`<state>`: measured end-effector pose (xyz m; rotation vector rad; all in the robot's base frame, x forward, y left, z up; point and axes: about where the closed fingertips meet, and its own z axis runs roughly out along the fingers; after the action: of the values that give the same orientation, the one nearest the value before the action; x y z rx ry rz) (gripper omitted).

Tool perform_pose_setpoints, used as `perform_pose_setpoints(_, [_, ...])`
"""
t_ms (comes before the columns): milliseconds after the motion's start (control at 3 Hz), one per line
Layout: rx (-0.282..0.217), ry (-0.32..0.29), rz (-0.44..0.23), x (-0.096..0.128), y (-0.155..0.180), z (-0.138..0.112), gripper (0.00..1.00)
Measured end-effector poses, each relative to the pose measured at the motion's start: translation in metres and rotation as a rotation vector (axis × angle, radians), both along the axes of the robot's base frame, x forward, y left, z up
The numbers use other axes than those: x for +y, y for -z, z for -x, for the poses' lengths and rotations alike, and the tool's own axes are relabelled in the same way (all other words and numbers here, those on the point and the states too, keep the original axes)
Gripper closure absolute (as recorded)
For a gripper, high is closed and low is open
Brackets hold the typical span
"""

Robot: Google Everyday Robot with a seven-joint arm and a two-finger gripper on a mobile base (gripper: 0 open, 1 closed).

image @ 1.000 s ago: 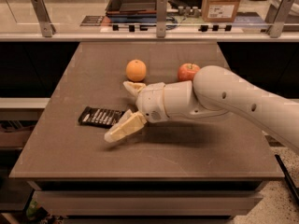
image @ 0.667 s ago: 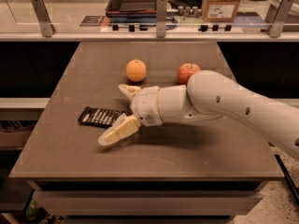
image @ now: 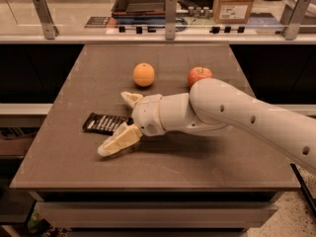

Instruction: Pick rxbar chocolate

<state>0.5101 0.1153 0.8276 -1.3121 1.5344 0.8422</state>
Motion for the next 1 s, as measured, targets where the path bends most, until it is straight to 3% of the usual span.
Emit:
perform_pose_setpoints(333, [0.014,0.009,0.010,0.0012,0.0078,-0.0048,0.00])
perform_pose_setpoints(1000, [0.012,0.002,0.011,0.0048,0.0065,-0.0026,0.41])
